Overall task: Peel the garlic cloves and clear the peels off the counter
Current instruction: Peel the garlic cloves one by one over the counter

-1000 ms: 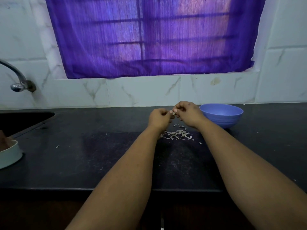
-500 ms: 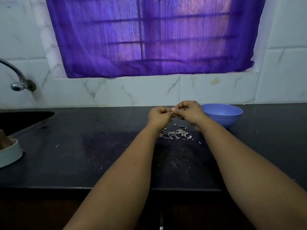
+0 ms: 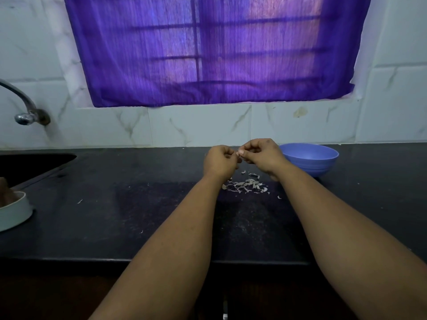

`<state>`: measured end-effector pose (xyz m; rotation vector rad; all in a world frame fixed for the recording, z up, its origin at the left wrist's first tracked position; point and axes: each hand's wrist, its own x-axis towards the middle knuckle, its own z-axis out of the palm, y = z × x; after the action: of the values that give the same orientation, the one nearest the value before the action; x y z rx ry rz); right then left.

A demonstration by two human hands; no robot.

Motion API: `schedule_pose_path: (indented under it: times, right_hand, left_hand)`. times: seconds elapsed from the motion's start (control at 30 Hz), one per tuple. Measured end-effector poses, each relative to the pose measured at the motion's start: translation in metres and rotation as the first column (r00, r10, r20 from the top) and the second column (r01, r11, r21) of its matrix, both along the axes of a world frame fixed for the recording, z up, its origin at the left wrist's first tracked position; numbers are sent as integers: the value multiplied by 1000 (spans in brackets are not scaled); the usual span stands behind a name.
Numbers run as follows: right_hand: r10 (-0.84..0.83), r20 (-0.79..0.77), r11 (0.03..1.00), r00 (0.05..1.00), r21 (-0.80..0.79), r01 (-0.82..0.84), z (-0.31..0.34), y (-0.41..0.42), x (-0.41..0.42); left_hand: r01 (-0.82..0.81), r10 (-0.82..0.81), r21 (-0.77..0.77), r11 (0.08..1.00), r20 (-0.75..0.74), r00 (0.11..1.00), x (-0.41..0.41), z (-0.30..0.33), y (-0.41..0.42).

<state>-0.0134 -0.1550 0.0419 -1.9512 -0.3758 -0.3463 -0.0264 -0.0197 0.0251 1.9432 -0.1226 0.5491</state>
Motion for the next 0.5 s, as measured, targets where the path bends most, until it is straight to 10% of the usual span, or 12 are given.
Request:
schedule_pose_path:
  times: [0.5]
  right_hand:
    - [47, -64, 985, 997, 171, -35, -4, 7, -2]
  left_hand:
    - [-19, 19, 21, 1000, 16, 1000, 7, -2, 0]
